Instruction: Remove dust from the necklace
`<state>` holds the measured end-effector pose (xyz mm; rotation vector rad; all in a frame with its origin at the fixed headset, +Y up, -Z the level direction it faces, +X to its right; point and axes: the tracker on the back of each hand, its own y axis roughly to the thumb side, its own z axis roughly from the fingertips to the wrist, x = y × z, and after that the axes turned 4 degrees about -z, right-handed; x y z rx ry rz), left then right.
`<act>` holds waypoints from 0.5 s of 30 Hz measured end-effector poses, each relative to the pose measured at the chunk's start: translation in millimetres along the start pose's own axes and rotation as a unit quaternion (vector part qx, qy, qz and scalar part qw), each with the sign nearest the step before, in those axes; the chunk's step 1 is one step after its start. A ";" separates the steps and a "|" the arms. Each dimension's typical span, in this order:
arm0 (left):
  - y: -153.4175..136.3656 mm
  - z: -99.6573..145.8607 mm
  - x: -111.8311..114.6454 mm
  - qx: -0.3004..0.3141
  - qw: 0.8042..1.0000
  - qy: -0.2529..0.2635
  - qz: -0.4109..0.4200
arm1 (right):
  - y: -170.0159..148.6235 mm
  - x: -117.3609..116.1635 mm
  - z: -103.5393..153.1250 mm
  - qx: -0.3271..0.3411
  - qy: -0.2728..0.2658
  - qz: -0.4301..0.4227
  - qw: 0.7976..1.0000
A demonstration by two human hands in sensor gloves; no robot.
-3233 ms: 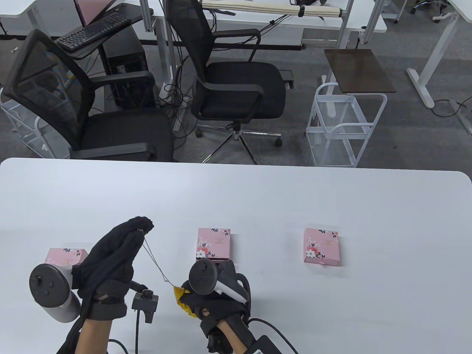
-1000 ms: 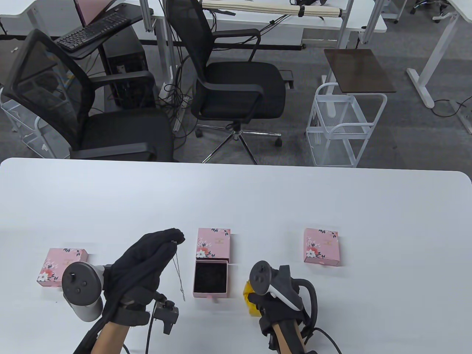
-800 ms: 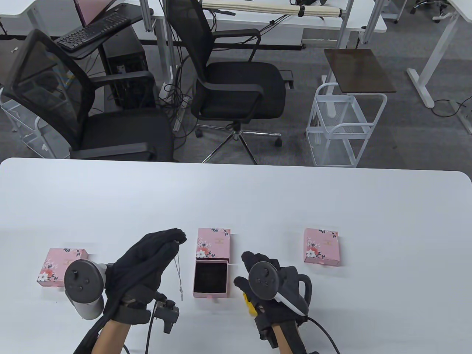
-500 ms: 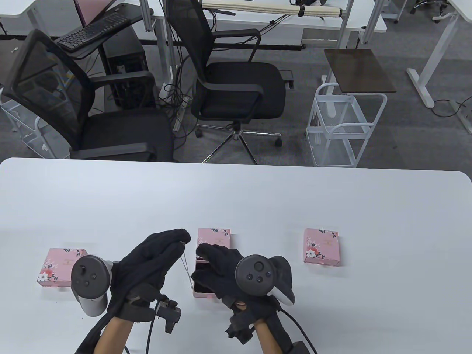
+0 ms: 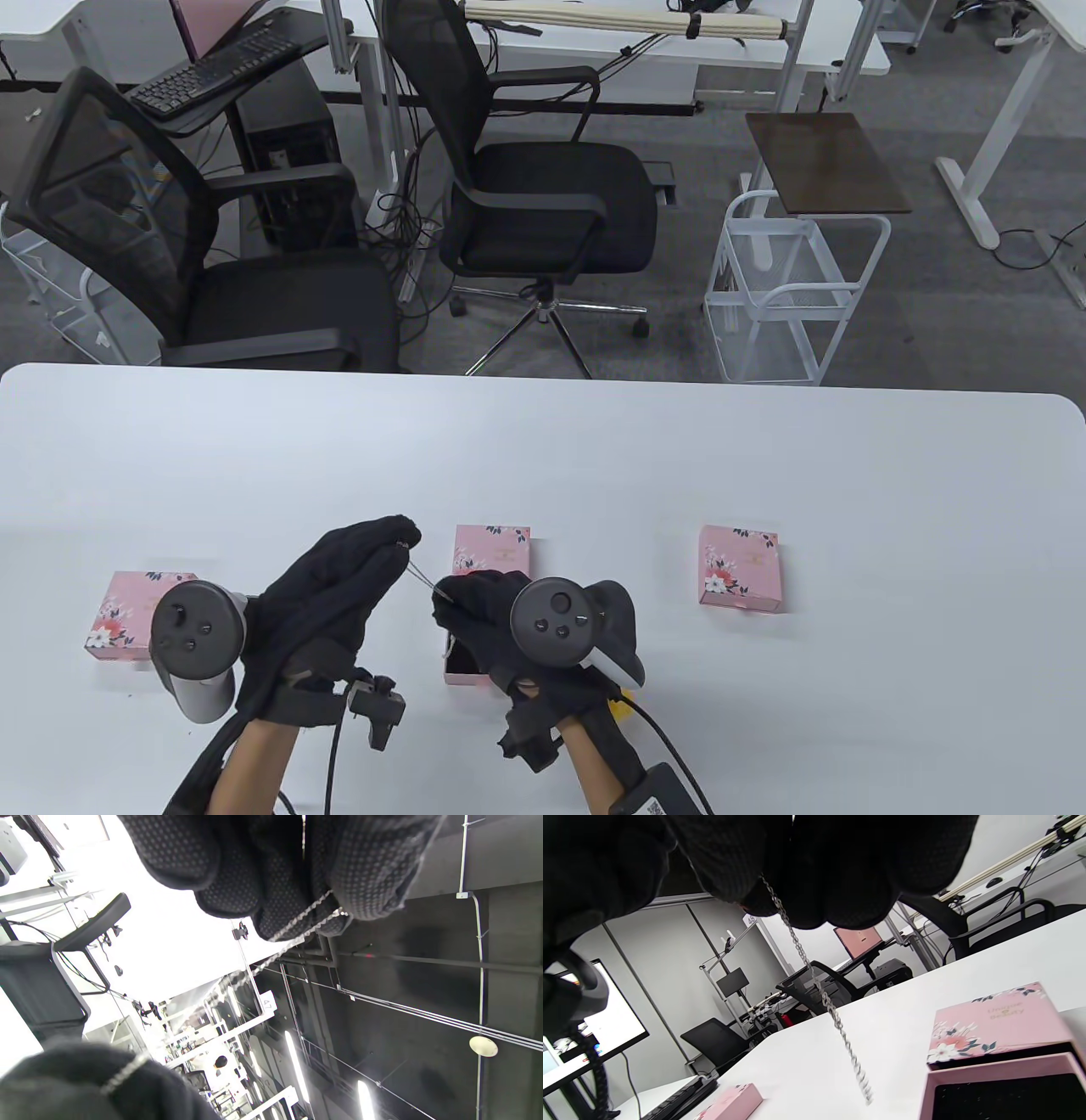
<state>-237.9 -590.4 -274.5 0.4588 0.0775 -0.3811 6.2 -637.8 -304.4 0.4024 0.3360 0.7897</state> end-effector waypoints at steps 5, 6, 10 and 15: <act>-10.6 -3.6 -14.3 -0.021 0.999 0.024 -0.014 | -8.5 9.2 1.7 -0.008 -0.048 0.033 0.998; -13.1 -4.3 -15.8 -0.025 0.999 0.026 -0.016 | -10.1 10.3 2.0 -0.009 -0.058 0.038 0.998; -25.6 -8.5 -19.5 -0.046 0.997 0.026 -0.049 | -17.9 15.8 3.9 -0.022 -0.085 0.060 0.994; -35.7 -14.0 -11.9 -0.060 0.991 -0.017 -0.115 | -24.3 20.7 6.1 -0.036 -0.129 0.066 0.989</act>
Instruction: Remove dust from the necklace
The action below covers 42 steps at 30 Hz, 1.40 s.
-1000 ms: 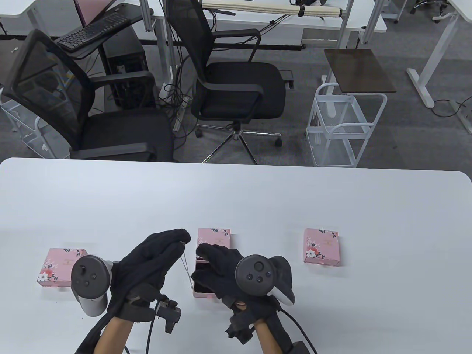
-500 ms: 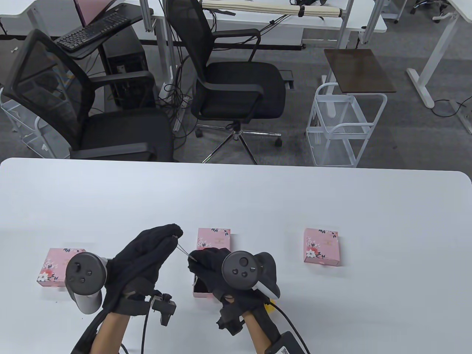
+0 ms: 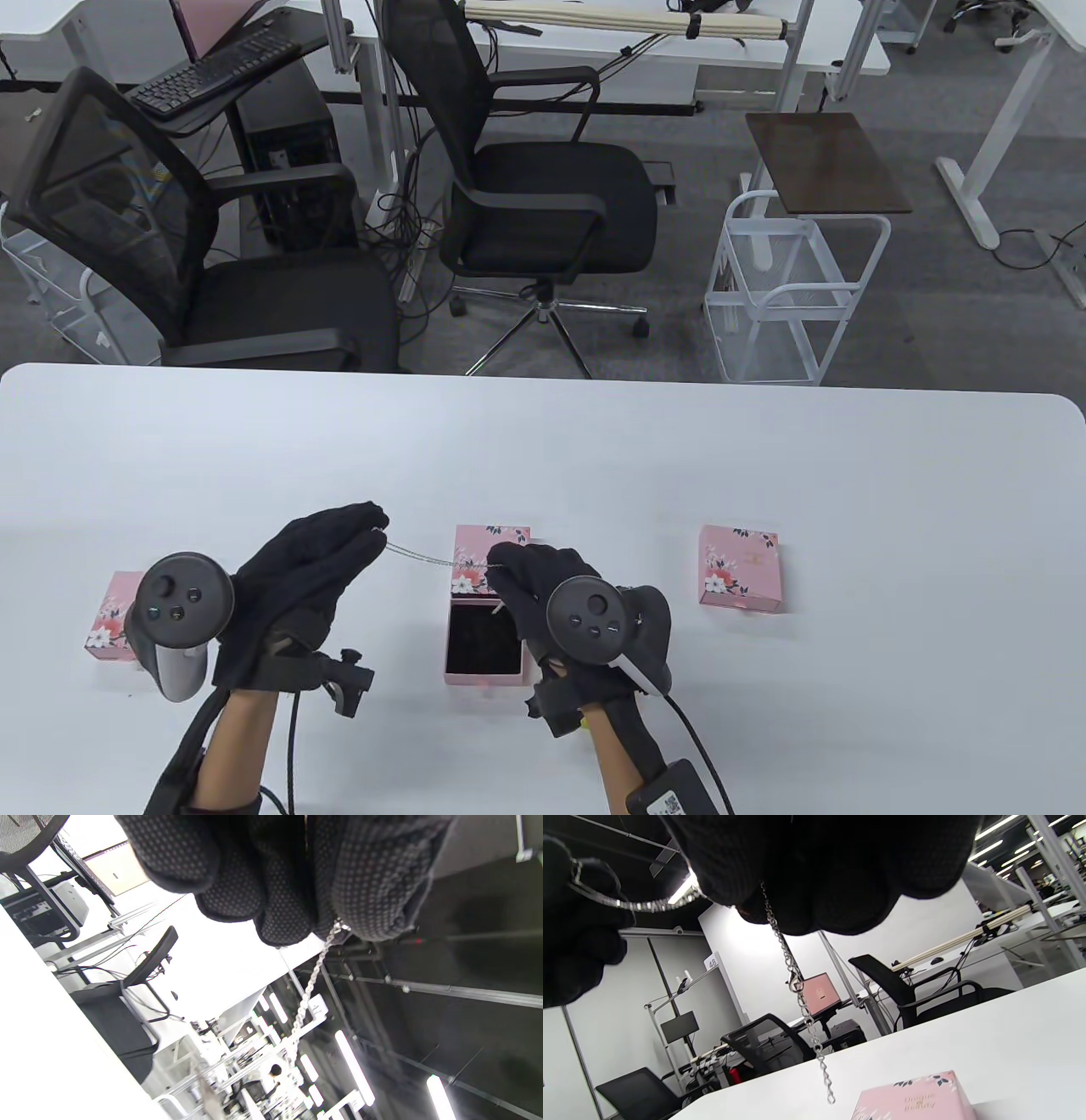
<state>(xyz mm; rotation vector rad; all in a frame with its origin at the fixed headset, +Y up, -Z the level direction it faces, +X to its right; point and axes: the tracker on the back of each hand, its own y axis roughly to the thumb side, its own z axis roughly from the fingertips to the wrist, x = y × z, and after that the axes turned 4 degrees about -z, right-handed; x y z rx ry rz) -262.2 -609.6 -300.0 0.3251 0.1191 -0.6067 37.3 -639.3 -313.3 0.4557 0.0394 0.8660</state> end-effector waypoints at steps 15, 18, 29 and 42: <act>-12.8 -3.1 79.4 0.001 0.978 -0.110 -0.176 | -7.2 -24.9 -0.5 -0.030 0.034 0.023 0.999; -19.4 -2.2 90.7 -0.005 0.973 -0.123 -0.195 | -9.3 -37.7 -0.8 -0.038 0.064 0.034 0.997; -36.6 5.3 129.4 0.005 0.945 -0.168 -0.281 | -24.2 -73.9 0.6 -0.079 0.166 0.096 0.978; -45.5 17.4 161.4 0.044 0.895 -0.199 -0.396 | -28.7 -101.6 5.5 -0.086 0.246 0.193 0.946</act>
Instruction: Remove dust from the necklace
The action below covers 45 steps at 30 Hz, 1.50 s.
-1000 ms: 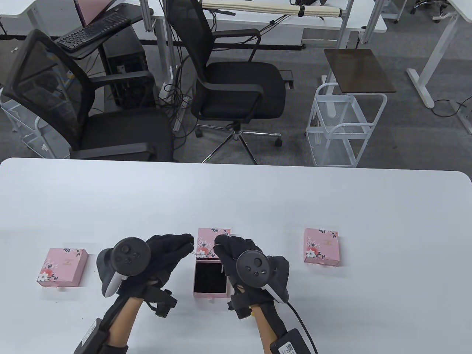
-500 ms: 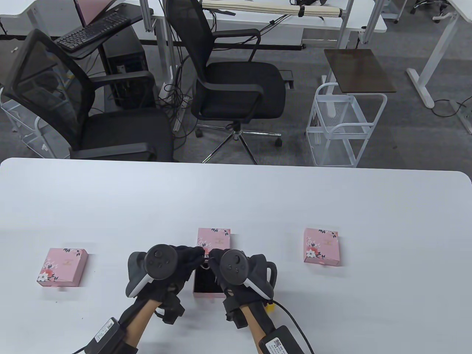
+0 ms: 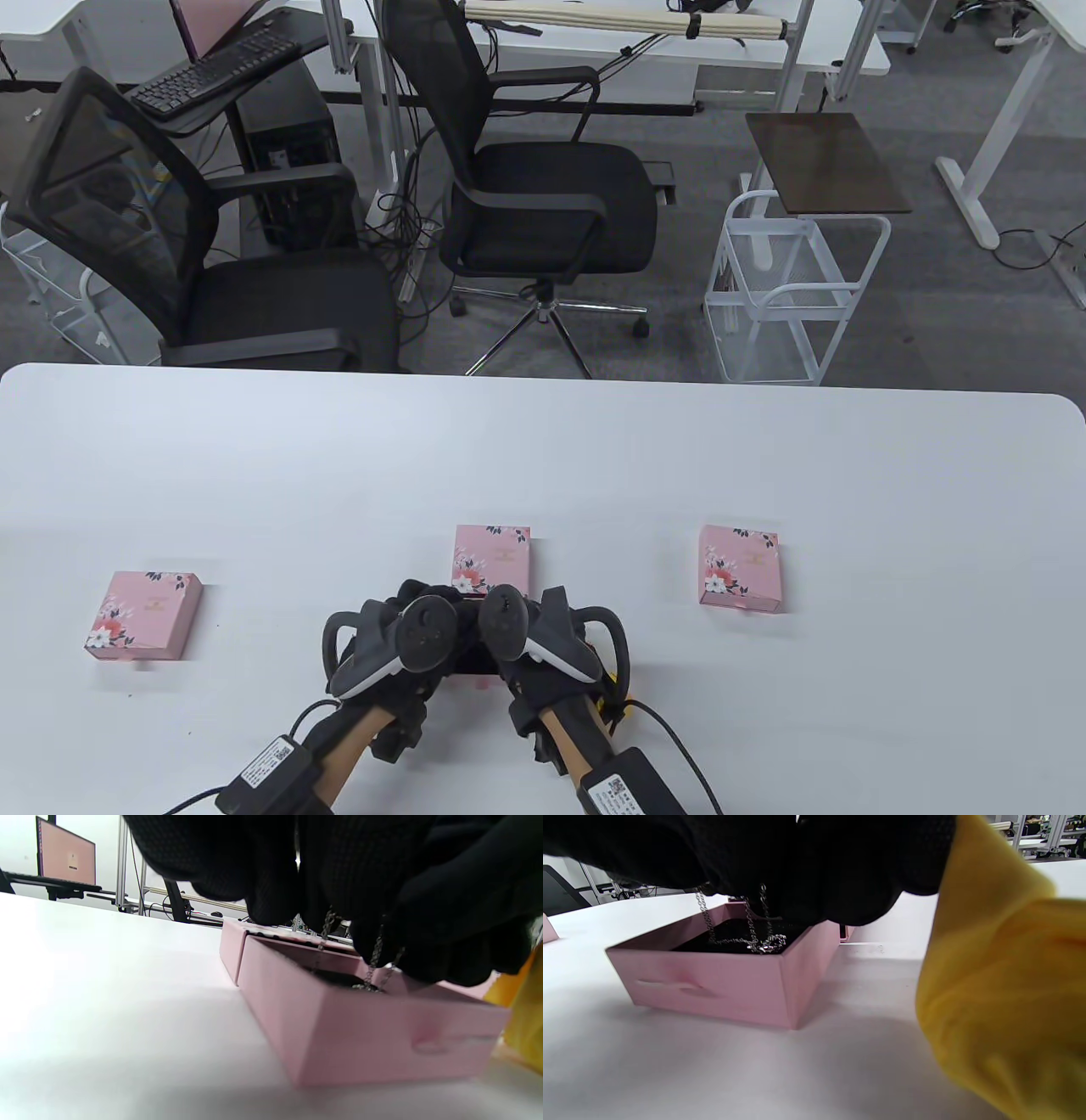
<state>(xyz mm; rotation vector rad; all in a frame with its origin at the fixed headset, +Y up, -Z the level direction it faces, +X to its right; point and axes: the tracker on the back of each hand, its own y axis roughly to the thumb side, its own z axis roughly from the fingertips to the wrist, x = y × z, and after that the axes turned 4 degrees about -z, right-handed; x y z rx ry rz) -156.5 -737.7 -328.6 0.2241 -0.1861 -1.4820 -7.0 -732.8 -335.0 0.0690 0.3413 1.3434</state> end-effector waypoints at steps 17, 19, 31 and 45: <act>-16.7 -7.9 11.6 -0.021 0.999 -0.023 0.031 | 14.5 11.3 19.9 0.005 0.055 0.058 0.997; -18.5 -10.8 18.7 -0.012 0.998 -0.049 0.036 | 16.1 4.5 18.9 0.005 0.069 0.075 0.995; -23.1 -19.2 37.0 0.001 0.992 -0.115 0.056 | 21.6 -16.9 18.2 -0.002 0.022 0.166 0.986; -24.6 -20.6 37.6 0.000 0.990 -0.119 0.072 | 22.4 -6.3 23.4 0.031 -0.057 0.173 0.983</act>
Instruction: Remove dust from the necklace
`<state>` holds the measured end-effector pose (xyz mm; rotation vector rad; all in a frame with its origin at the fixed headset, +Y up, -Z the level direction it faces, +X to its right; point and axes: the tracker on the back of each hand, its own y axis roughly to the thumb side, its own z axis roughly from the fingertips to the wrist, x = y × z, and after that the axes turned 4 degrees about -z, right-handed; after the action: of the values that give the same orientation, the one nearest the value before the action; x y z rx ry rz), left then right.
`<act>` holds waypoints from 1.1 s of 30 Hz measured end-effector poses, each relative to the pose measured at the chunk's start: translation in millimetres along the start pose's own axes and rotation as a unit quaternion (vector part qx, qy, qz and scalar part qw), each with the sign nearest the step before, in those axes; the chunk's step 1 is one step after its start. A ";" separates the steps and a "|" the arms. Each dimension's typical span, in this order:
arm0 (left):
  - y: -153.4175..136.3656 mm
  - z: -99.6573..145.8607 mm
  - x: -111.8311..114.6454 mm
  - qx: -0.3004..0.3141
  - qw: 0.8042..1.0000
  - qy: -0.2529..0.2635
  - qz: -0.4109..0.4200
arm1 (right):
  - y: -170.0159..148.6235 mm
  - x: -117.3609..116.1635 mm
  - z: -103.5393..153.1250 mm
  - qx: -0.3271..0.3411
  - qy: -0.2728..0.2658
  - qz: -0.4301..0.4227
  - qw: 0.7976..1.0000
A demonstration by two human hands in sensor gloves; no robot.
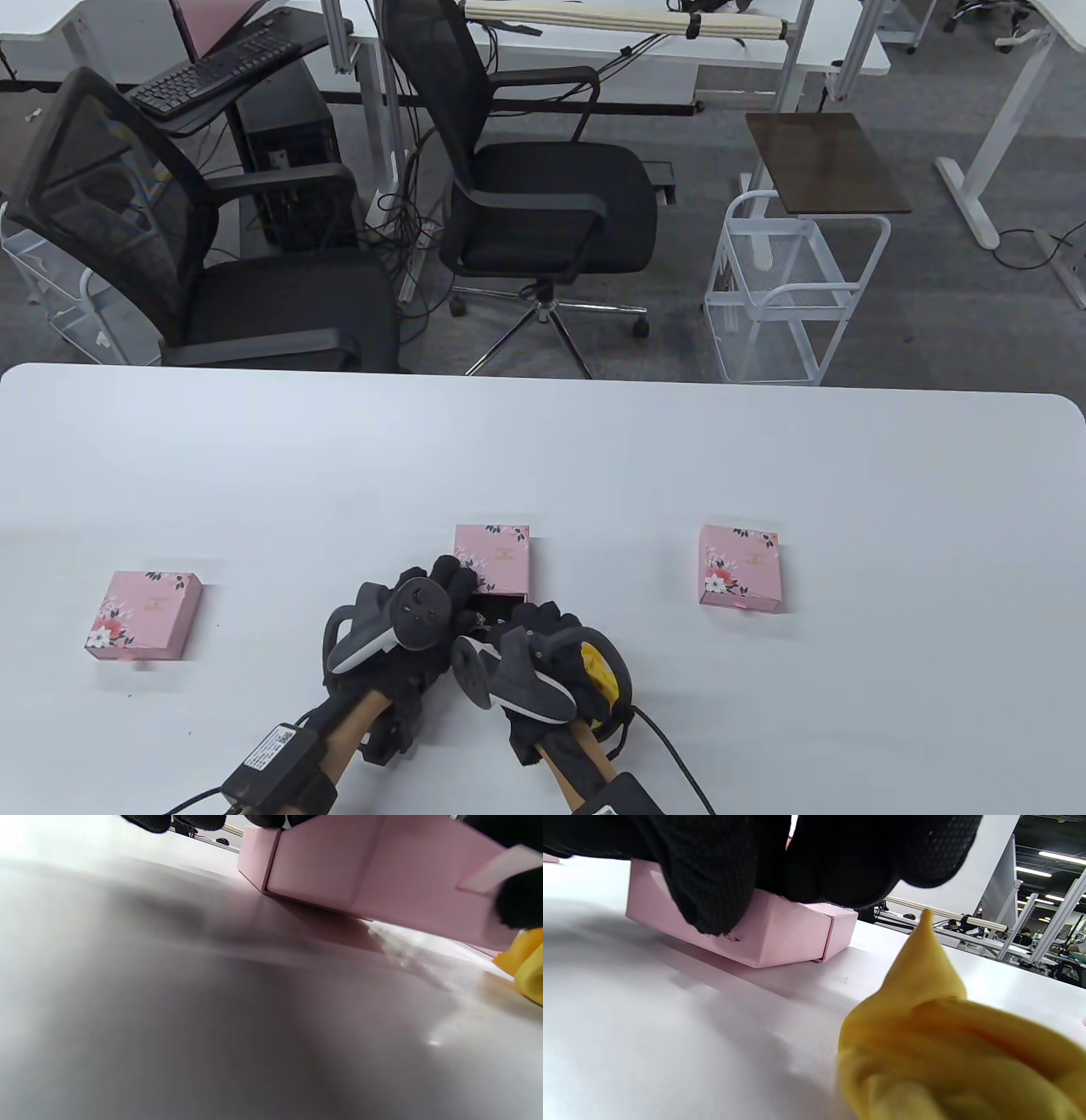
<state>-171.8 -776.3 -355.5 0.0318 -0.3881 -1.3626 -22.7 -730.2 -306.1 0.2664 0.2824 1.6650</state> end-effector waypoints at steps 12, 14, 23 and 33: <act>-0.6 -0.7 -0.1 0.001 1.000 0.003 0.013 | -1.5 -13.3 -12.3 -0.046 -0.029 -0.001 0.999; -1.0 -0.8 -0.2 0.001 1.000 0.002 0.017 | -2.3 -13.7 -17.8 -0.056 -0.028 -0.003 0.998; -1.6 -1.2 -0.1 0.004 1.000 0.003 0.022 | -6.5 -11.2 -50.0 -0.095 0.003 -0.030 0.995; -2.8 -0.9 -0.6 0.007 1.000 -0.001 0.028 | -1.6 -5.0 -64.6 -0.130 -0.032 -0.039 0.990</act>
<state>-174.3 -776.5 -357.2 0.0311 -0.3971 -1.3049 -42.4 -736.8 -367.5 0.1110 0.0251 1.5929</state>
